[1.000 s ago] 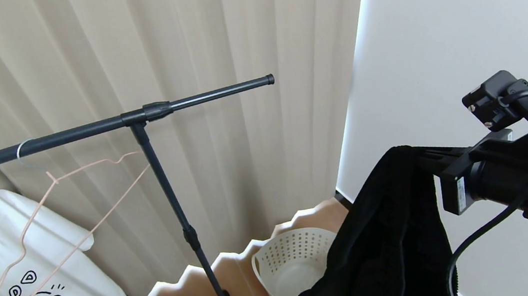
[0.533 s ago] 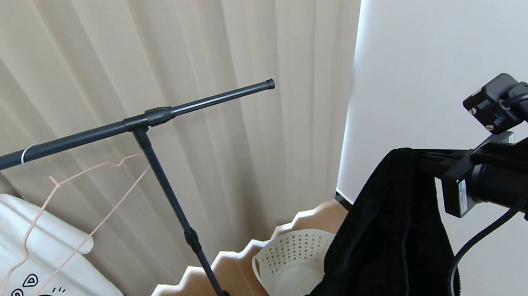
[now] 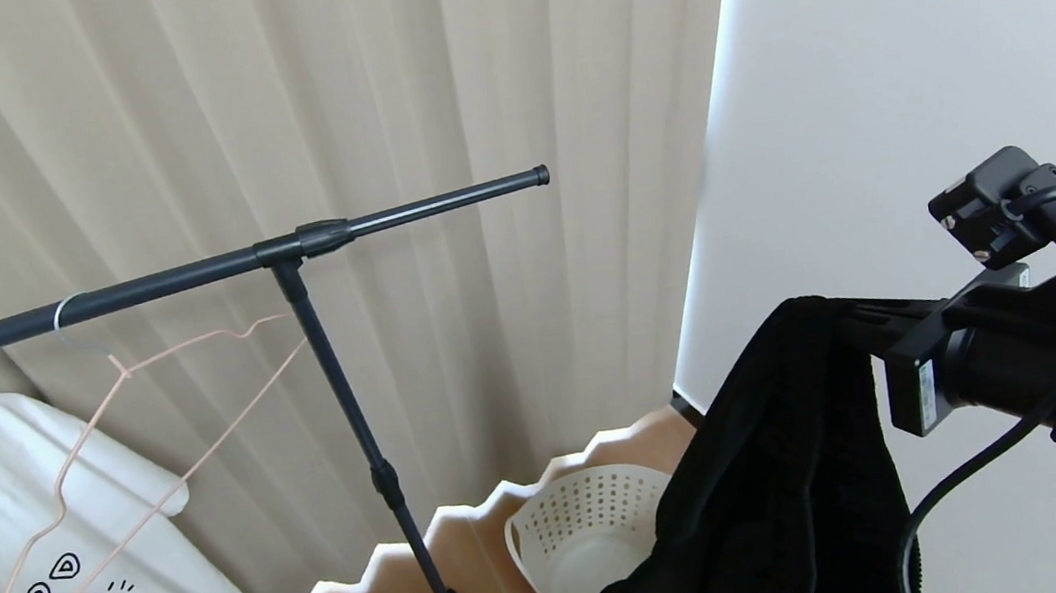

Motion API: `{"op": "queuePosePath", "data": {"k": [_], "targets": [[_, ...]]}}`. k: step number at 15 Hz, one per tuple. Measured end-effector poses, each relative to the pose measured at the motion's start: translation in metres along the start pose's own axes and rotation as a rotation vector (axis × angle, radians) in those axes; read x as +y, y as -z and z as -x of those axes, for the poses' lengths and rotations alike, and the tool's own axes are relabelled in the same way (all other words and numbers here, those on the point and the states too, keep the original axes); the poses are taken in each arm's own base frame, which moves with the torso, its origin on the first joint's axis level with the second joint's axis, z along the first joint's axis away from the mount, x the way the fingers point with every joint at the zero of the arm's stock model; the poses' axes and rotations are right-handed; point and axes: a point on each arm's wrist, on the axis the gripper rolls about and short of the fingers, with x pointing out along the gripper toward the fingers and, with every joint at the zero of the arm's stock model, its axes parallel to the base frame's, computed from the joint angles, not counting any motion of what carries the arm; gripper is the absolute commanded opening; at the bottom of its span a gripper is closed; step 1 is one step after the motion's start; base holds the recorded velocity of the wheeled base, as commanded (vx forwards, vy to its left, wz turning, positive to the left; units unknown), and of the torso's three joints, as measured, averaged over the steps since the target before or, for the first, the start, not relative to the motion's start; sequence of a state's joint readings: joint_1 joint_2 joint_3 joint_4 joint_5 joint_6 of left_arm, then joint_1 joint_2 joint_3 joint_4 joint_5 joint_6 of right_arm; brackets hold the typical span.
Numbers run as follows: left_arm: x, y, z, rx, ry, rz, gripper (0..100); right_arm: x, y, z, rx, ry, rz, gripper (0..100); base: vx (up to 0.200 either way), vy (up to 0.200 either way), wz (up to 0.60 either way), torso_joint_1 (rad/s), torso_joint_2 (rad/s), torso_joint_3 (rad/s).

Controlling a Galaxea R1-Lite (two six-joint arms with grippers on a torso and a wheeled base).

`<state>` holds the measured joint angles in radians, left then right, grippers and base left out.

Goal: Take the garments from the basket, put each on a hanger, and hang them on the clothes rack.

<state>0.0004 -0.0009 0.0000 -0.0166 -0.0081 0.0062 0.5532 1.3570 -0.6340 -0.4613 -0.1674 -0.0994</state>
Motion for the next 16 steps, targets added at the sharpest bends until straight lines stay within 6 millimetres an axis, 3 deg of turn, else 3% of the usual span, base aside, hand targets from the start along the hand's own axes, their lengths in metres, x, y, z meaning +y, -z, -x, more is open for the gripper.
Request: {"op": "queuePosePath", "data": {"k": [7, 9, 16], "targets": [[0.0, 0.0, 0.0, 0.0, -0.003, 0.003, 100, 0.0, 0.0003, 0.0, 0.001, -0.001, 0.0, 0, 0.0, 0.0, 0.6, 0.001, 0.0, 0.008], [0.0, 0.0, 0.0, 0.0, -0.001, 0.001, 100, 0.0001, 0.0002, 0.0, 0.0, -0.001, 0.0, 0, 0.0, 0.0, 0.0, 0.0, 0.0, 0.0], [0.0, 0.0, 0.0, 0.0, -0.002, 0.0, 100, 0.0002, -0.0001, 0.0002, -0.002, -0.002, 0.0, 0, -0.2, 0.0, 0.0, 0.0, 0.0, 0.006]]}}
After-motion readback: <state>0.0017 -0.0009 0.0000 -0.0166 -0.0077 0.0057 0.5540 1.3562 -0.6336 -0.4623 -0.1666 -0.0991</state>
